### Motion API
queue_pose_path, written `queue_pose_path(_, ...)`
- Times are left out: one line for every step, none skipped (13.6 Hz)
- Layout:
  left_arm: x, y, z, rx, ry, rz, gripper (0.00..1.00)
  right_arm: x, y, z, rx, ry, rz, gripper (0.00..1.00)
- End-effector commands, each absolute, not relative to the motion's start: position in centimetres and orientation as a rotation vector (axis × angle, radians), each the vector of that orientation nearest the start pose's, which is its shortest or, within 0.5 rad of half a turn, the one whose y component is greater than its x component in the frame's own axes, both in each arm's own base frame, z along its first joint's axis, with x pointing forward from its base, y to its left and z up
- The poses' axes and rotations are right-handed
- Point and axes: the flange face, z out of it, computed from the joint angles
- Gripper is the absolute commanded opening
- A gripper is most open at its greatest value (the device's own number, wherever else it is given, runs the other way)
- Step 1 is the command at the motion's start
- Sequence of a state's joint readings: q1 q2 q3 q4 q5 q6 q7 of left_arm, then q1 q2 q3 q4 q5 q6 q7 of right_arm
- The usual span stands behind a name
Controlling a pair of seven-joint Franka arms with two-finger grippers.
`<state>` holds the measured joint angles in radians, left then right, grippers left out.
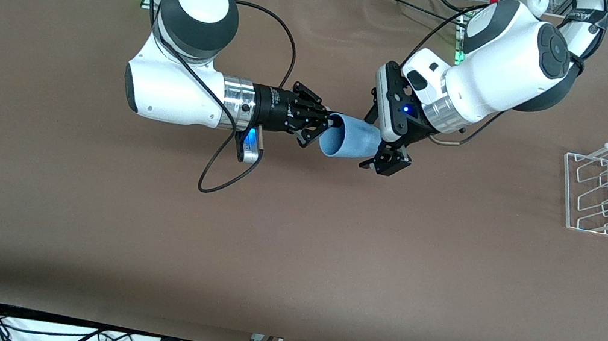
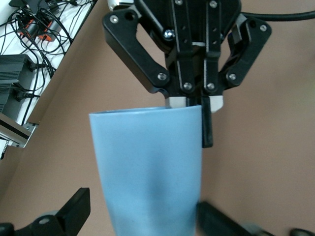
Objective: Transfer cup to left arm and place on rack
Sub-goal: 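Close the left gripper on the blue cup's base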
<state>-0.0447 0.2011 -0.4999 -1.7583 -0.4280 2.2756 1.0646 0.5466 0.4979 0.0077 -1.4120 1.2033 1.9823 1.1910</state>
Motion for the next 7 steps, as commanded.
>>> queue_pose_path(55.1,-32.4,49.5,-2.688,2.09,-0.722,1.0,58.3,43.6,47.0,-1.82,1.165,1.005,0.0)
queue_pose_path(55.2,-32.5,49.3,-2.708,2.058,-0.72,1.0,58.3,43.6,47.0,-1.82,1.165,1.005,0.0)
queue_pose_path(55.4,-32.5,49.0,-2.716,2.035,-0.703,1.0,58.3,43.6,47.0,-1.82,1.165,1.005,0.0)
queue_pose_path(55.4,-32.6,49.0,-2.707,2.032,-0.713,1.0,58.3,43.6,47.0,-1.82,1.165,1.005,0.0)
queue_pose_path(55.5,-32.6,48.8,-2.711,2.031,-0.71,1.0,58.4,43.5,47.0,-1.819,1.166,1.004,0.0)
queue_pose_path(55.6,-32.6,48.6,-2.712,2.031,-0.708,1.0,58.4,43.5,47.0,-1.819,1.166,1.004,0.0)
queue_pose_path(55.8,-32.7,48.5,-2.716,2.031,-0.709,0.89,58.4,43.5,47.0,-1.819,1.166,1.004,0.0)
